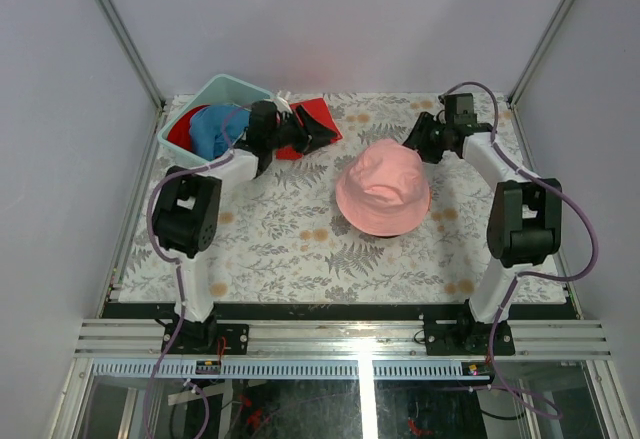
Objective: Stack the hats
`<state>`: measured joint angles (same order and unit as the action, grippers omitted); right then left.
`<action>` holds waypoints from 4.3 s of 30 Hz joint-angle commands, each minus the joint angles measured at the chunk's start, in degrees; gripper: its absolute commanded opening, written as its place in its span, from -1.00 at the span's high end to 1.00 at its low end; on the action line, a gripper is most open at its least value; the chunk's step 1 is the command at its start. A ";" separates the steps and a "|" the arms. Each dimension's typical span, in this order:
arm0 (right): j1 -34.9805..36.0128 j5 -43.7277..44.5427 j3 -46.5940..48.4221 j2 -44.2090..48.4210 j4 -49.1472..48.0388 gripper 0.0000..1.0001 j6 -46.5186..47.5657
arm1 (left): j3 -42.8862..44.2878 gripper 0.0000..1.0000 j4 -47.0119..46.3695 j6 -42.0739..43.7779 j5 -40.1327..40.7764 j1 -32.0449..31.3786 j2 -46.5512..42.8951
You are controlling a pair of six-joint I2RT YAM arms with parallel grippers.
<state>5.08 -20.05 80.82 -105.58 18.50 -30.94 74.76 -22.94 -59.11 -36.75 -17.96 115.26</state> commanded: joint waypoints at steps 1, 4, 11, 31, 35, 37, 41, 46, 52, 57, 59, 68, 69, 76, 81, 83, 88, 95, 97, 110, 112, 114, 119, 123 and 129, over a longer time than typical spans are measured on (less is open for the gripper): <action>-1.27 5.75 1.84 4.07 2.86 -0.12 2.27 | 6.11 0.14 7.78 6.59 3.60 4.21 -6.48; -2.74 6.88 0.98 5.62 3.09 -0.23 2.36 | 11.42 -0.06 18.23 13.06 6.16 6.66 -9.92; -4.53 7.11 -0.34 9.91 4.19 -0.57 2.32 | 22.32 -0.44 40.89 27.33 14.71 17.27 -13.85; -5.96 -0.94 -8.32 18.48 0.01 -0.67 1.42 | 24.81 -0.91 50.33 47.49 37.50 25.58 -5.96; -6.03 -1.54 -9.81 19.19 -1.08 -0.67 0.98 | 26.58 -0.94 49.15 49.51 40.44 25.59 -2.75; -6.05 -1.80 -10.42 19.56 -1.56 -0.67 0.90 | 27.31 -0.95 48.08 50.22 41.09 25.60 -1.42; -6.34 -2.06 -10.95 19.95 -1.83 -0.67 1.08 | 30.17 -1.00 47.35 50.98 41.86 25.59 2.12; -6.62 -2.11 -10.90 20.19 -1.58 -0.67 1.19 | 33.15 -0.99 47.39 50.98 42.48 25.55 6.63; -6.66 -2.06 -10.40 20.36 -0.60 -0.67 1.39 | 33.53 -0.20 46.16 49.51 40.96 25.53 8.57; -6.66 -2.60 -10.55 21.70 -1.01 -0.65 1.02 | 31.45 0.93 44.12 47.76 40.82 25.58 5.88; -6.66 -2.29 -10.48 22.62 -0.96 -0.65 0.84 | 31.77 1.00 44.79 45.82 38.78 25.53 3.73; -6.60 -4.61 -7.12 26.68 -1.78 -0.63 -0.26 | 35.74 1.00 48.18 31.30 23.18 26.20 -7.45; -6.56 -5.51 -6.81 27.14 -2.40 -0.63 -0.37 | 35.94 1.00 48.63 28.96 20.75 26.54 -8.37; -4.50 -16.36 -6.93 31.98 -16.26 -0.63 -3.47 | 27.90 1.00 34.41 4.75 0.49 27.38 -17.12; -1.87 -25.21 -5.59 33.50 -29.01 -0.66 -10.91 | 17.16 1.00 13.55 -16.94 -9.19 24.72 -22.86; -1.18 -28.35 -4.44 32.69 -34.67 -0.66 -16.12 | 14.86 1.00 8.03 -23.11 -11.58 21.66 -24.05; 5.34 -25.56 0.84 31.01 -33.19 -0.66 -17.06 | 8.21 1.00 -3.24 -30.78 -11.43 15.94 -27.31; 16.51 -14.29 4.94 28.84 -22.28 -0.66 -8.11 | 4.46 1.00 -3.21 -29.31 -8.12 12.24 -30.66; 18.33 -11.97 4.93 28.30 -20.75 -0.65 -6.45 | 4.40 1.00 -2.43 -28.88 -7.64 11.18 -31.09; 24.43 -6.32 8.90 24.43 -19.30 -0.45 -4.09 | -0.49 1.00 -3.77 -29.99 -7.02 7.58 -34.04; 24.63 -5.79 9.70 24.28 -18.16 0.02 -4.05 | -0.55 1.00 -3.30 -29.44 -6.93 7.56 -33.96; 24.65 -5.06 10.31 24.49 -16.54 0.73 -4.10 | -0.17 1.00 -1.71 -28.00 -6.70 7.85 -33.56; 24.68 -5.06 15.38 24.70 -9.24 0.99 -1.74 | 0.85 -0.19 6.60 -20.84 -5.68 11.78 -33.31; 24.58 -7.99 22.09 22.25 0.08 1.00 -1.13 | -0.44 -0.73 12.50 -14.69 -4.63 16.42 -34.72; 24.39 -11.92 28.02 18.95 6.77 1.00 -3.46 | -6.30 -0.85 5.61 -16.20 -8.55 17.10 -33.71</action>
<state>29.34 -28.16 104.73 -84.88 20.05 -33.50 72.40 -13.32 -76.34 -42.13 -0.27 82.32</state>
